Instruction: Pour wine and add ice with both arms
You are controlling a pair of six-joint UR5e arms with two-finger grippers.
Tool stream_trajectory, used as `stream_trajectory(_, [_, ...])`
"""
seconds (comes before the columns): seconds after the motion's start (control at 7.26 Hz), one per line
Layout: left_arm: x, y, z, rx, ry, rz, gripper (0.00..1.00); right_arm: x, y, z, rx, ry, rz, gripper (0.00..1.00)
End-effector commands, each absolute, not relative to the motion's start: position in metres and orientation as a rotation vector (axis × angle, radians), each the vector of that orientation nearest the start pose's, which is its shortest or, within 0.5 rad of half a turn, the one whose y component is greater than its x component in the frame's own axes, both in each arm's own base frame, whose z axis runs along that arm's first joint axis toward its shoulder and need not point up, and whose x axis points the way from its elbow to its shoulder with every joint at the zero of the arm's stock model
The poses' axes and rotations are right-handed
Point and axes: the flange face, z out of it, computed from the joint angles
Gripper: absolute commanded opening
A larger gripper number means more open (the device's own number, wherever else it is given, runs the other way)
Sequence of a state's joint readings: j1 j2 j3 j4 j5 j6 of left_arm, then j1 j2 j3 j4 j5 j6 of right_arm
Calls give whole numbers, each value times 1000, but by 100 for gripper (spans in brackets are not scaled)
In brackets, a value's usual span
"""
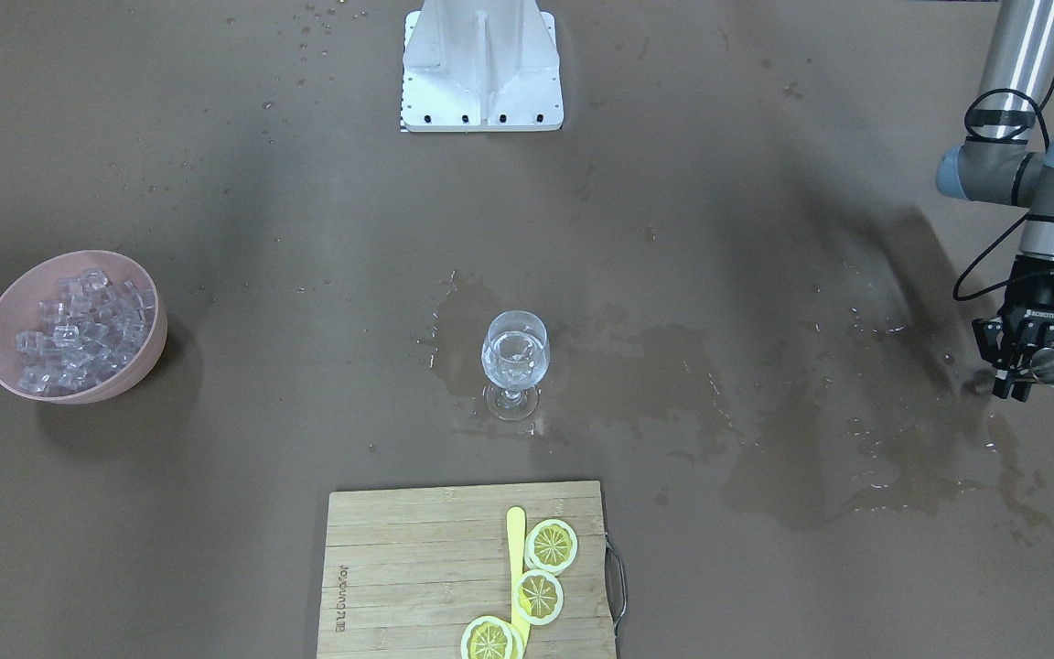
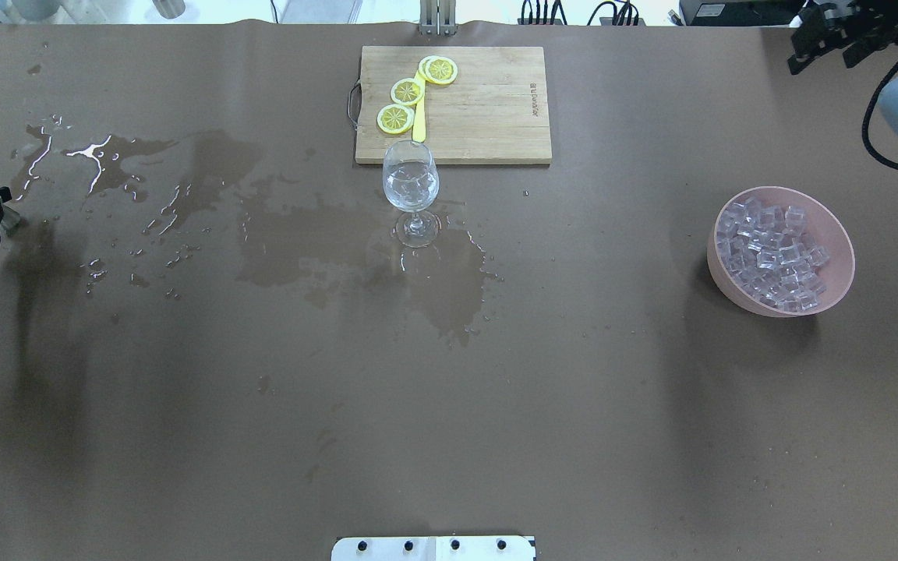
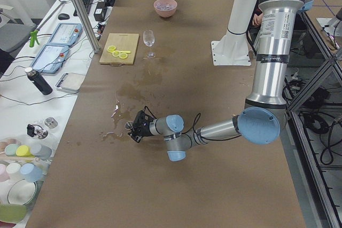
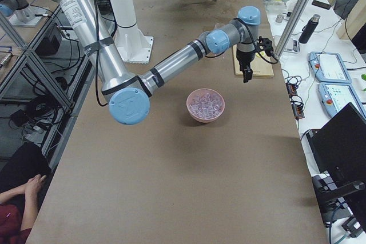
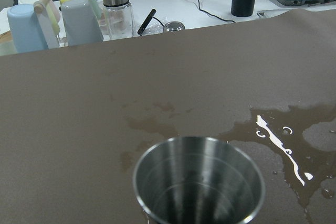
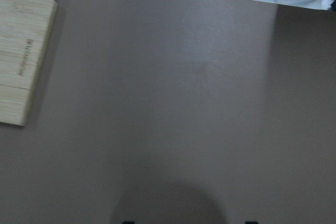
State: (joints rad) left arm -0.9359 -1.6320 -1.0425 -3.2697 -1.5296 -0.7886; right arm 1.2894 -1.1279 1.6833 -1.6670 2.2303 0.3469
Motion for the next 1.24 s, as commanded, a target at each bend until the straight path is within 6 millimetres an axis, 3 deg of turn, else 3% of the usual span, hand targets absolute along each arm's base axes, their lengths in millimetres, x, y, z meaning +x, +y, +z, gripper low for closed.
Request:
stream_trajectory(0.0, [188, -487, 700, 963, 783, -159, 19, -53, -664, 457, 157, -690, -155, 77])
stream_trajectory(0.14, [188, -487, 700, 964, 784, -159, 21, -36, -668, 478, 136, -685, -161, 83])
stream_trajectory(0.28, [188, -487, 700, 966, 782, -161, 27, -28, -668, 499, 104, -689, -147, 97])
stream_trajectory(0.41, [188, -487, 699, 968, 784, -161, 31, -8, -664, 537, 46, -718, -109, 100])
stream_trajectory(0.55, [188, -487, 698, 969, 785, -161, 34, 11, -660, 561, 6, -757, -60, 100])
stream_trajectory(0.96, [188, -488, 696, 974, 789, -161, 48, 22, -641, 593, -74, -800, 43, 100])
stream_trajectory(1.1, [189, -489, 695, 975, 790, -161, 56, 27, -633, 603, -86, -815, 63, 100])
